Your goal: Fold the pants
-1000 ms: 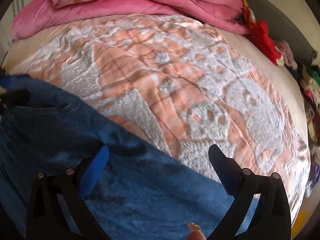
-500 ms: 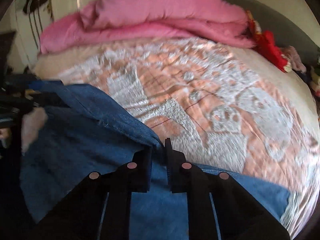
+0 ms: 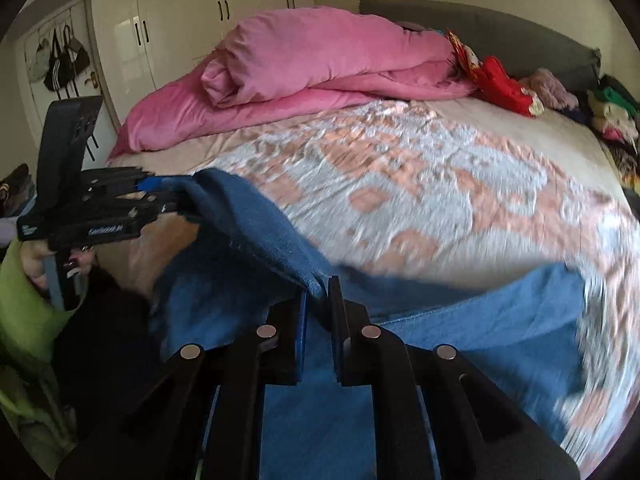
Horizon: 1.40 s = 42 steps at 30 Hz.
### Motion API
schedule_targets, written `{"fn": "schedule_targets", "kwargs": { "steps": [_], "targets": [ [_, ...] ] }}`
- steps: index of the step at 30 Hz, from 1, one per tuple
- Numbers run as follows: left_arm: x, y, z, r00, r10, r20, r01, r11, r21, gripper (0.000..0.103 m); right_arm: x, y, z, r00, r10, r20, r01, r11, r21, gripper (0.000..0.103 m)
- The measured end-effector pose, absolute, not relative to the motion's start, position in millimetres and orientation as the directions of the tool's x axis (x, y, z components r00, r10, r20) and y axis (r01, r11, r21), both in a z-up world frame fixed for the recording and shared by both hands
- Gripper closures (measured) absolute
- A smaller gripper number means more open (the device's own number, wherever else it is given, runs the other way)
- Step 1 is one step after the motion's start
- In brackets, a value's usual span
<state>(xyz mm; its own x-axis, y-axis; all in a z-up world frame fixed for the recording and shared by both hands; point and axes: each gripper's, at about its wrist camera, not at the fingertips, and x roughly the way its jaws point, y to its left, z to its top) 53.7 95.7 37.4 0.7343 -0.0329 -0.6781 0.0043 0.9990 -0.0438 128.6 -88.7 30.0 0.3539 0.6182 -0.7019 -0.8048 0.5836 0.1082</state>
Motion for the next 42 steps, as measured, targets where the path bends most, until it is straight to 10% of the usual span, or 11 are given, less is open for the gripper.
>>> {"fn": "schedule_targets", "kwargs": {
  "steps": [17,27,42],
  "targets": [
    [1,89,-5,0.631,-0.016,-0.776,0.028,1.0,0.002,0.07,25,-85,-13,0.285,0.573,-0.768,-0.836,0.54,0.093,0.093],
    [-20,101,-18,0.585,0.023,-0.811,-0.017,1.0,0.016,0.05,12,-71,-31,0.277,0.532,-0.8,-0.843,0.534,0.062,0.093],
    [-12,65,17,0.624,-0.063,-0.779,0.071,0.997,-0.023,0.062,11,-64,-41,0.208,0.543,-0.813,-0.859,0.499,0.113,0.093]
  ]
}}
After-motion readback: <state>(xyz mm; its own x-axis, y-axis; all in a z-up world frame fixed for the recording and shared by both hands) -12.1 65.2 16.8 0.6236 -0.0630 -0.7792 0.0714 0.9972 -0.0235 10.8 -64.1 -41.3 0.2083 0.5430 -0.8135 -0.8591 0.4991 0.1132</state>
